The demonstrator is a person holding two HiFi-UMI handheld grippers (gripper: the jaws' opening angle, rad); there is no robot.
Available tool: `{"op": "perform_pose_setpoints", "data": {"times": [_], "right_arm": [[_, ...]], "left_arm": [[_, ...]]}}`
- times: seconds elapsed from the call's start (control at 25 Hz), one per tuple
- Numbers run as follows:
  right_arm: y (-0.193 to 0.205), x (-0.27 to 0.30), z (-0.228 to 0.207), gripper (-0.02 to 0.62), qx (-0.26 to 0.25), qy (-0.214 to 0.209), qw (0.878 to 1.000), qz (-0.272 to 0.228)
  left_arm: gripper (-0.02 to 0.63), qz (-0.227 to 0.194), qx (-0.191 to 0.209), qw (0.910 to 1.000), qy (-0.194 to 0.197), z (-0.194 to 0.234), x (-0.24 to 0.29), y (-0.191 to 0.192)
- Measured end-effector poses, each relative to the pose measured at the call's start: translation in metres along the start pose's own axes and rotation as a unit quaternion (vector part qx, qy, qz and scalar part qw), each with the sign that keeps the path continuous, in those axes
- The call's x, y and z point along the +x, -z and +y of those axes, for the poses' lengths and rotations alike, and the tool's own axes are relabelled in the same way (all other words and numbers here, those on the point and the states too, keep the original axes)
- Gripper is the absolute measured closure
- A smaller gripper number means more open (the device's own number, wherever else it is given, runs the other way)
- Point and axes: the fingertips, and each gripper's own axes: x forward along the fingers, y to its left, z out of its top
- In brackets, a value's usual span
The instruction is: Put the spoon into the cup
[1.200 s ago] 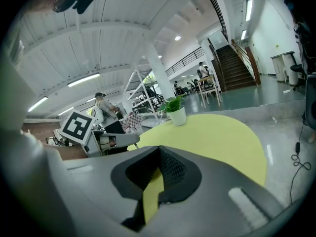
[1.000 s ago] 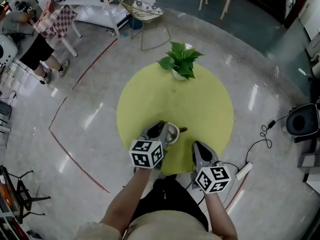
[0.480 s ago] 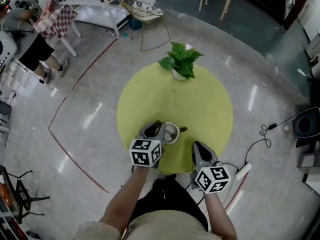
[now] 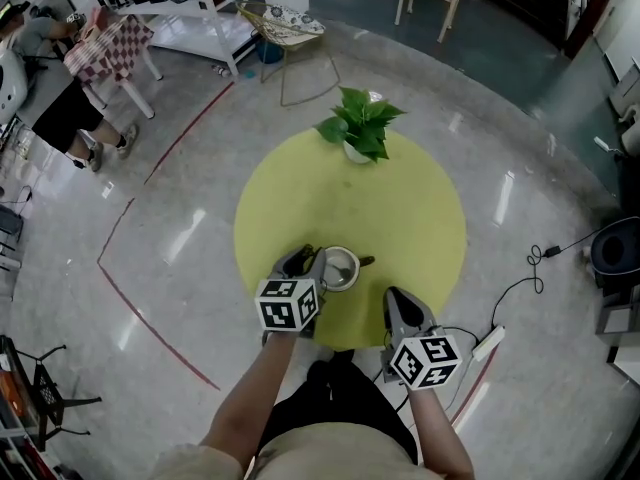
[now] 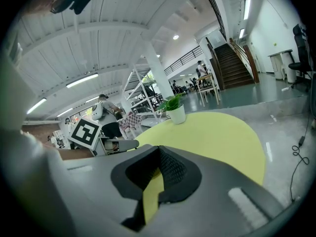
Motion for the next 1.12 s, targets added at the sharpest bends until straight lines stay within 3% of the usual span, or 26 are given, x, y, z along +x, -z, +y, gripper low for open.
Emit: {"op": "perform_pose_setpoints", "data": {"times": [0.48,1.12], "right_arm": [[-0.001,0.000,0.003,0.594,0.001,-0.005,1.000,-0.003],[0.008,-0.010,0.036,0.594,-0.007,-0.015,1.000,-0.008]], "left_arm": [[0.446,0.019,-0.006,0.9998,0.006,0.005,-0.005,0.008],[0.456,0.016,0.006,0.9999,-0.001,0.007,-0.055,0.021]]}}
